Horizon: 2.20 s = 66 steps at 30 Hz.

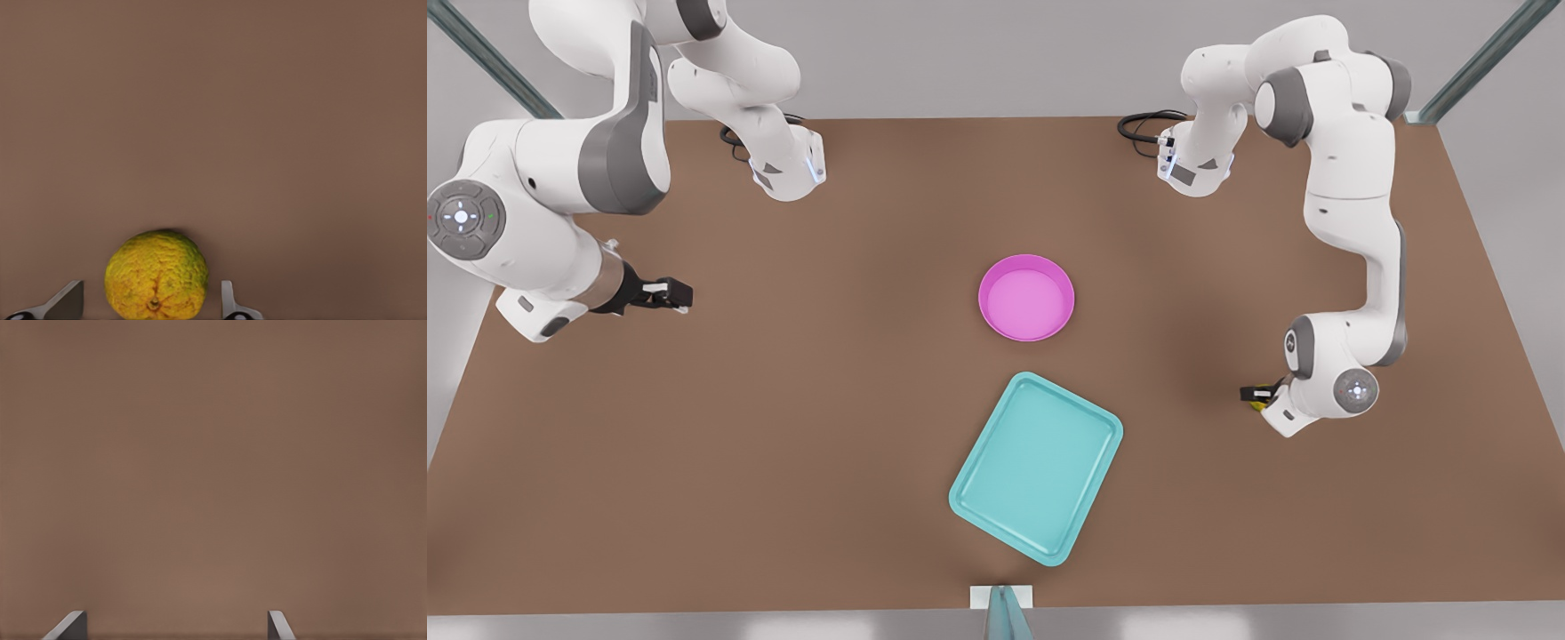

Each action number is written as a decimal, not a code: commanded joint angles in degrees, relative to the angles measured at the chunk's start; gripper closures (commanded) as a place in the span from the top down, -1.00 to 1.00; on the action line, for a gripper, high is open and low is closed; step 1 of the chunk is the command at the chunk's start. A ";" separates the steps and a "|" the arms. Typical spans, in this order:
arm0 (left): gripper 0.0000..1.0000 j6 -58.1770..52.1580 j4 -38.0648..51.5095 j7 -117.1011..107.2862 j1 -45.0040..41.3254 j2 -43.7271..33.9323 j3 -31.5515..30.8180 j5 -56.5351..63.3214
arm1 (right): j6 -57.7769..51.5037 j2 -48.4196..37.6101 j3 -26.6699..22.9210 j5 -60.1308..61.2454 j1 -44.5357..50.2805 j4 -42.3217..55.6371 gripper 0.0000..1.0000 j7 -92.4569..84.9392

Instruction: Place the orange on the plate with the left arm and the plate on the tray with the right arm

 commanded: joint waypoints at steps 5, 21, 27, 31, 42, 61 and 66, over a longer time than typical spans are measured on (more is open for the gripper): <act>1.00 1.45 0.04 0.30 0.13 1.60 0.00 -0.37 | -0.09 -0.04 -0.06 0.05 -0.23 0.02 1.00 0.11; 0.13 -11.55 0.48 -13.05 -6.10 -9.83 -7.29 -2.83 | -0.35 0.40 -0.06 0.84 -0.40 -0.15 1.00 0.11; 0.15 -15.24 14.98 -44.78 -37.66 -0.78 -10.46 -4.41 | -0.26 0.49 -0.06 1.02 -0.40 -0.15 1.00 0.11; 0.15 -19.19 15.07 -51.29 -43.55 0.72 -10.46 -4.23 | -0.26 0.84 -0.06 1.11 -0.40 -0.06 1.00 0.11; 1.00 -45.20 16.30 -34.25 -42.76 -8.33 -0.54 -3.09 | -0.44 5.23 -0.06 9.18 -0.22 -1.56 1.00 -0.50; 1.00 -49.52 23.07 -4.01 -0.83 -31.28 -10.72 4.29 | 68.20 4.96 22.35 39.60 13.74 -48.76 1.00 -0.42; 1.00 -50.49 23.07 -4.27 -0.83 -31.28 -10.63 4.38 | 75.06 11.03 22.26 43.91 17.53 -44.71 1.00 -0.42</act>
